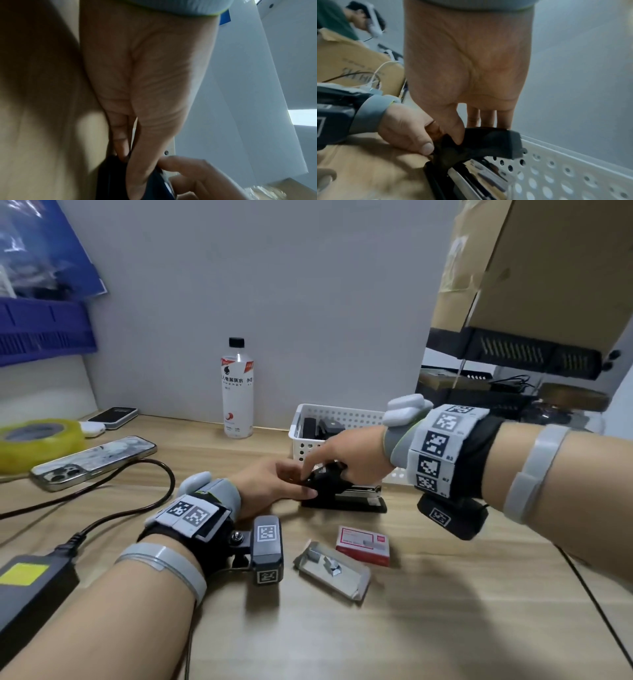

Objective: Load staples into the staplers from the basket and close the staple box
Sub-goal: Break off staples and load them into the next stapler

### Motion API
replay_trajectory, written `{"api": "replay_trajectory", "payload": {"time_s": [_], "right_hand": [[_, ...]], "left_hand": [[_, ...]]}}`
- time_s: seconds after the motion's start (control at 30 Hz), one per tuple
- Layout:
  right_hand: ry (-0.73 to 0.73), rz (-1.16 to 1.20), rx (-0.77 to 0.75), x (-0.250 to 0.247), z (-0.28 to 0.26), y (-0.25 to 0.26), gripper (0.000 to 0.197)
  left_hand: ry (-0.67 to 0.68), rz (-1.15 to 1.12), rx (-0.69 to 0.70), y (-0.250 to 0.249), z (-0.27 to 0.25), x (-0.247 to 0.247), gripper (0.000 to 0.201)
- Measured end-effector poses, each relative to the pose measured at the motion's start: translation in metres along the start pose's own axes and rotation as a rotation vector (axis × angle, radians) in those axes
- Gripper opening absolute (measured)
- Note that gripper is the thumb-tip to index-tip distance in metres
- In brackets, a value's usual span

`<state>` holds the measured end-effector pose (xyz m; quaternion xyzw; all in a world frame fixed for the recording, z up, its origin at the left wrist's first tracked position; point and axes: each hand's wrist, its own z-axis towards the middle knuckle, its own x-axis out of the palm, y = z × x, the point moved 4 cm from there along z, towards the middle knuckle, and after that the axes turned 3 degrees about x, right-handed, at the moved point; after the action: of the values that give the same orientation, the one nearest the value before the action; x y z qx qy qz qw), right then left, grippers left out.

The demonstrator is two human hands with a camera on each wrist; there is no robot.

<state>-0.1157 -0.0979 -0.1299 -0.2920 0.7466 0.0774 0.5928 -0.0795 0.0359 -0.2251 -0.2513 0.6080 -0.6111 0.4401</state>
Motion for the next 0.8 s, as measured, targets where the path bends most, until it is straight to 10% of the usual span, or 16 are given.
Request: {"api": "replay_trajectory", "payload": {"time_s": [0.57, 0.8], "right_hand": [[-0.112, 0.02, -0.009, 0.003, 0.006, 0.002, 0.04], [-0.075, 0.469, 0.193, 0.014, -0.031, -0.055, 0.052]], "left_hand": [[-0.014, -0.059, 0.04, 0.003, -0.001, 0.0, 0.02], [-0.015, -0.085, 0.006, 0.01, 0.004, -0.001, 0.034]]}}
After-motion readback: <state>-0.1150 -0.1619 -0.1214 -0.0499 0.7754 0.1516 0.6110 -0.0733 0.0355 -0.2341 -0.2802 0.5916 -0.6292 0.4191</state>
